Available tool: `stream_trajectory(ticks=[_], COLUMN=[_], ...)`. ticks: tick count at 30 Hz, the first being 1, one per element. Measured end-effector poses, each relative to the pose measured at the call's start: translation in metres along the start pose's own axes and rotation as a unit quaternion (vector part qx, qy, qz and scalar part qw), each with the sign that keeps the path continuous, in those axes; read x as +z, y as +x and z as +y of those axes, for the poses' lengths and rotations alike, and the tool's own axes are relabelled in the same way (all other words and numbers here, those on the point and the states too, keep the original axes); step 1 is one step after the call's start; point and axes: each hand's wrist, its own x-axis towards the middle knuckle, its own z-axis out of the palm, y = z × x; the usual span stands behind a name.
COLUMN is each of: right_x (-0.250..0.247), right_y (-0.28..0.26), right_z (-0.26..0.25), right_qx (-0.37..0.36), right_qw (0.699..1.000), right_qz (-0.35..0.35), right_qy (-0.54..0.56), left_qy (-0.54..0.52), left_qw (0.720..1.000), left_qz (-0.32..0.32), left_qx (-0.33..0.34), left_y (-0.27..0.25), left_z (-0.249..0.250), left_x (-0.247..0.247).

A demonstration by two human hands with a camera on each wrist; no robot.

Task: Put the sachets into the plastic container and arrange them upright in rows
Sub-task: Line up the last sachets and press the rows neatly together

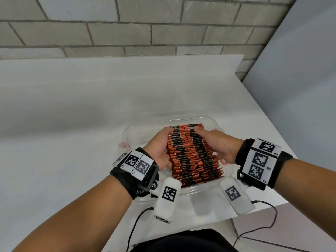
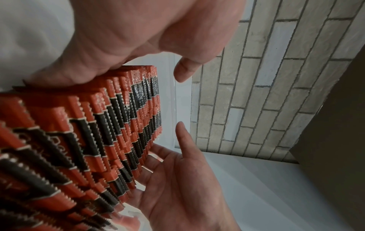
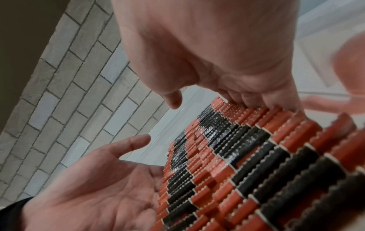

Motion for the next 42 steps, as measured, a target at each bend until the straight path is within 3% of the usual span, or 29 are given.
stream_trajectory(ticks=[37, 40, 42], right_x=[-0.001, -0.003, -0.005], right_y=[-0.002, -0.003, -0.01], right_z=[-0.002, -0.004, -0.007], right_qx=[-0.036, -0.044, -0.084], right_qw=[0.999, 0.999, 0.987], right_qz=[-0.009, 0.002, 0.054], right_qy=[0.036, -0.009, -0.122], left_qy=[-0.006, -0.005, -0.007], left_qw=[0.999, 0.999, 0.999], left_qz=[0.026, 0.03, 0.035], left_qx=[0.024, 0.024, 0.025], left_y=[-0.018, -0.02, -0.02], left_z=[0.005, 0.005, 0.006], left_x=[0.006, 0.006, 0.005])
